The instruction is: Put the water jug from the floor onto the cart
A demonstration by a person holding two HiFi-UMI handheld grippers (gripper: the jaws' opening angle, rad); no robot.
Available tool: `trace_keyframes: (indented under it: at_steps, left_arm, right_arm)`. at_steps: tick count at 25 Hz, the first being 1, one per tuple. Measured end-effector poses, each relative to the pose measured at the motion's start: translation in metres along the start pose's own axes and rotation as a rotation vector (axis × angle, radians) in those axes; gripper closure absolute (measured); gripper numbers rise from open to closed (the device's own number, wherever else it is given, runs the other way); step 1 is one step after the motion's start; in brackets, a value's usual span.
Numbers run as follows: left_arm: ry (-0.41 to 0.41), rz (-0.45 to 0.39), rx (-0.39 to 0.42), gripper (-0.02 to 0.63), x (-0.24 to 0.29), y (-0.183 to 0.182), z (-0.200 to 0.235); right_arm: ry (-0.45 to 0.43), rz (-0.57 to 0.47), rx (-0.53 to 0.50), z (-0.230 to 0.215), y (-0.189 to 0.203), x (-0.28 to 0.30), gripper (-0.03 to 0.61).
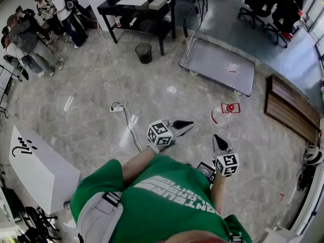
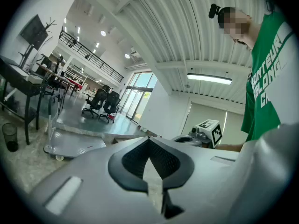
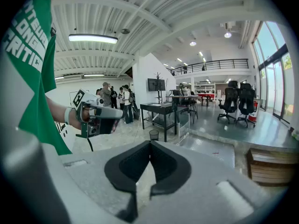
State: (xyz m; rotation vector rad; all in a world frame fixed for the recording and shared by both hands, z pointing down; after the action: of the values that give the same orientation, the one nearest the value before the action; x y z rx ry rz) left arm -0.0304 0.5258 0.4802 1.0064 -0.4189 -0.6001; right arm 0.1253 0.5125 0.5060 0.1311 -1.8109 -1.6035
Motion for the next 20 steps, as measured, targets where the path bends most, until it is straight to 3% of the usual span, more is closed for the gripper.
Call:
trace_keyframes:
  at_steps: [12,20]
  left_arm:
    - [-0.038,-0.045,-0.009,0.606,-0.022,-0.001,-0.004]
    - [-0.004,-0.047,-0.047,0.606,-0.026,-0.001,-0.005]
  right_arm:
    - [-0.04,-0.016,-0.002,0.012,-0.006,0.004,0.588]
    - [-0.028,-0.008,0.008,0.015,-0.003,0.002,0.588]
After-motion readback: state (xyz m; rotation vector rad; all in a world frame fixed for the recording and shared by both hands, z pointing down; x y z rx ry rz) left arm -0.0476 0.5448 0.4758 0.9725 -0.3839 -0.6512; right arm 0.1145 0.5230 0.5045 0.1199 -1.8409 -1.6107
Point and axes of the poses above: the fingertips, and each gripper's own axes: x forward along the fingers, z to its left, y out of its underside, the point moved 3 cm from there along -x, backward along the fingers, and after that the axes turned 4 degrees about -x, right-handed, at the moved point
